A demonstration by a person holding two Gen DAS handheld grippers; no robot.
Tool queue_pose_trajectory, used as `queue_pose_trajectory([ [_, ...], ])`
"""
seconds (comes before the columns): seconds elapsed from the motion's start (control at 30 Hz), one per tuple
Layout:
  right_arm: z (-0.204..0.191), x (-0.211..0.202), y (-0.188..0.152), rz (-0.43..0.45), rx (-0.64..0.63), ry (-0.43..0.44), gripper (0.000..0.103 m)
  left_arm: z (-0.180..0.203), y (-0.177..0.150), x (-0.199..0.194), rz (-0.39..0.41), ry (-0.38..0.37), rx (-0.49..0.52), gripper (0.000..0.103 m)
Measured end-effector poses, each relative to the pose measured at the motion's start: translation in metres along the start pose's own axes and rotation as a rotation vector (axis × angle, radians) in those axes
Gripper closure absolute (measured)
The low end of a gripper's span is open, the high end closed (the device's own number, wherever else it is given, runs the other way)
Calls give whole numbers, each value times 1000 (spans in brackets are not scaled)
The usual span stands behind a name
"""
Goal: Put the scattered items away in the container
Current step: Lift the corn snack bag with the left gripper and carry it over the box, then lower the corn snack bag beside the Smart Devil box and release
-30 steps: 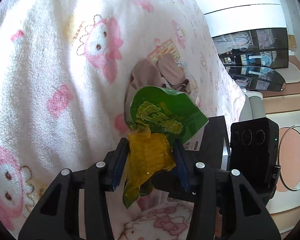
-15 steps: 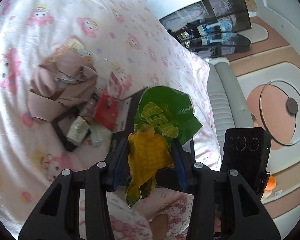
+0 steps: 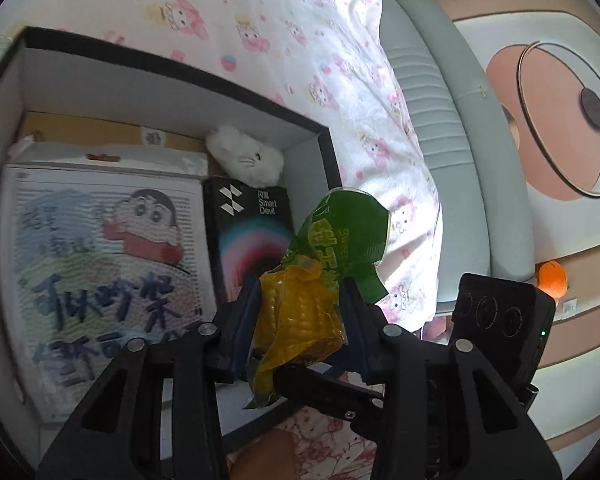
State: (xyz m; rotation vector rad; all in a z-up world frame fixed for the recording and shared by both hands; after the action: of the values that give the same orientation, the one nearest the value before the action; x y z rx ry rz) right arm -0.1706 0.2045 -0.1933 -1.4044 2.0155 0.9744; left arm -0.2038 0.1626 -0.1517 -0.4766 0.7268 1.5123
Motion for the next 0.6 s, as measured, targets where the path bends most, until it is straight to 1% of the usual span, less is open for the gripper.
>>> queue_pose_trajectory([
  [0.1,21,-10,-4,2,40,-57,58,4,-3,27,-48,19,8,63],
  [0.17,33,-1,-3,6,48,-73,58,2,-4,33,-51,16,6,63],
  [0.23,35,5,0,1,34,-93,58,-5,-6,34,-46,0,-12,63],
  [0.27,34,9,0,-10,27,-96,58,-11,-7,33,-42,-5,-29,63],
  [0.3,22,-4,0,-21,27,-89,58,-19,-7,34,-44,-12,-51,63],
  [0.33,25,5,1,-29,34,-80,58,-26,-10,34,-52,-15,-71,63],
  [0.37,30,6,-3,-28,40,-78,58,-32,-9,36,-58,-12,-92,63],
  [0.4,26,1,-4,-23,42,-77,58,-36,-10,35,-61,-14,-106,63],
  [0.5,25,2,-4,-13,72,-25,58,-37,-10,28,-35,10,-96,63],
  [0.57,28,2,1,4,82,-51,58,-36,-9,18,0,37,-82,63],
  [0.6,28,-7,-2,19,83,-58,58,-37,-8,10,33,69,-81,63],
])
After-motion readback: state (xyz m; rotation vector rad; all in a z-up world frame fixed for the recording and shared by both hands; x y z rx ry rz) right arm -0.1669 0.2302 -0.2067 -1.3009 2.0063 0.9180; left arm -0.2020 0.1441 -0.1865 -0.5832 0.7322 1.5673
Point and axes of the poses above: each gripper's, at about its wrist camera, not at the fingertips, and x roughly the way its jaws point, z to its right, y to its top, the point moved 7 cm from there along x, roughly the way its jaws point, and after that the axes turned 8 degrees about y, right-handed, at the moved point
